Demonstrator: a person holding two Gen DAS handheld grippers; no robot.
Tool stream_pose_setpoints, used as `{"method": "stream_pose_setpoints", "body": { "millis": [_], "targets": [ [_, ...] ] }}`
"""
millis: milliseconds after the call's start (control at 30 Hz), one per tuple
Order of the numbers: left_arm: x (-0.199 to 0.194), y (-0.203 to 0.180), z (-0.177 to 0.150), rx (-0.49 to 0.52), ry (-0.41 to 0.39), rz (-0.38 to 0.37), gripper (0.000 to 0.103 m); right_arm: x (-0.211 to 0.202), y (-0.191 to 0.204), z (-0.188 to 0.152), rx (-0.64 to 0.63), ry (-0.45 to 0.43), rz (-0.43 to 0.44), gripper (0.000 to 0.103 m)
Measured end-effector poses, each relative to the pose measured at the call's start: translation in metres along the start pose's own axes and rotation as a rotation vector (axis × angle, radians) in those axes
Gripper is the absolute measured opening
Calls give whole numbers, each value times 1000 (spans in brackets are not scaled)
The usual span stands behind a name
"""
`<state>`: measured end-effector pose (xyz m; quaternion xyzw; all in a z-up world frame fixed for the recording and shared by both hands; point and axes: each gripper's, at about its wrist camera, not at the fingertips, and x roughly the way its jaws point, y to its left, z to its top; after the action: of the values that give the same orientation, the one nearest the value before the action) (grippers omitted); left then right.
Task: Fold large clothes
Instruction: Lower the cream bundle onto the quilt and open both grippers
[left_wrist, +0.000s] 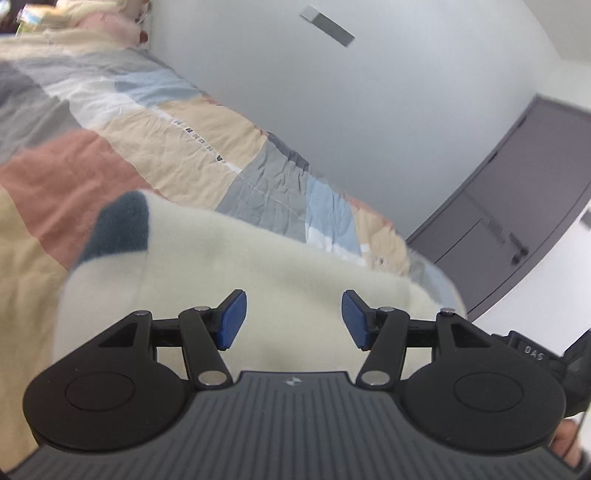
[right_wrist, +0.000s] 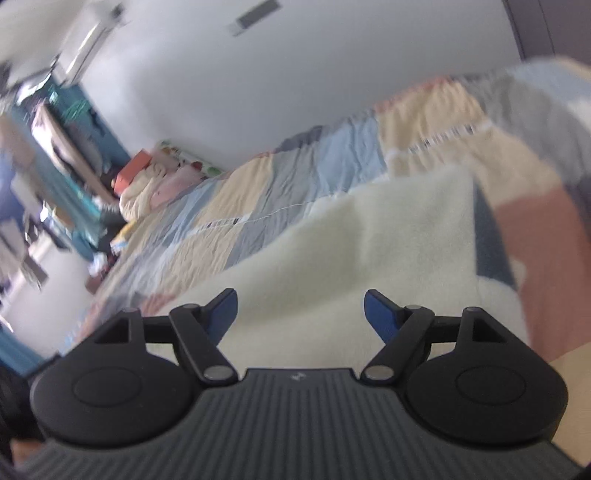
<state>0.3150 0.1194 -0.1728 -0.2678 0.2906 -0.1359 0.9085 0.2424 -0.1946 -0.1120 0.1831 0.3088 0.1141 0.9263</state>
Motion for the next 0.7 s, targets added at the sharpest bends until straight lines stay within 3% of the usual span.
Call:
{"method": "stream_pose_setpoints", "body": {
  "millis": [167, 300, 367, 500, 700],
  "targets": [
    [15, -10, -5, 102, 20, 91, 63, 20, 6, -1, -71, 65, -30, 77],
    [42, -6, -3, 158, 35, 200, 63, 45, 15, 5, -204, 80, -105, 76],
    [54, -1, -2, 175, 48, 237, 63, 58, 12, 8, -246, 79, -140, 68],
    [73, 9, 0, 169, 74, 261, 63, 88, -7, 6, -198, 142, -161, 65],
    [87, 16, 4, 166, 71, 265, 63, 106, -10, 4, -206, 118, -168, 65]
  ]
}}
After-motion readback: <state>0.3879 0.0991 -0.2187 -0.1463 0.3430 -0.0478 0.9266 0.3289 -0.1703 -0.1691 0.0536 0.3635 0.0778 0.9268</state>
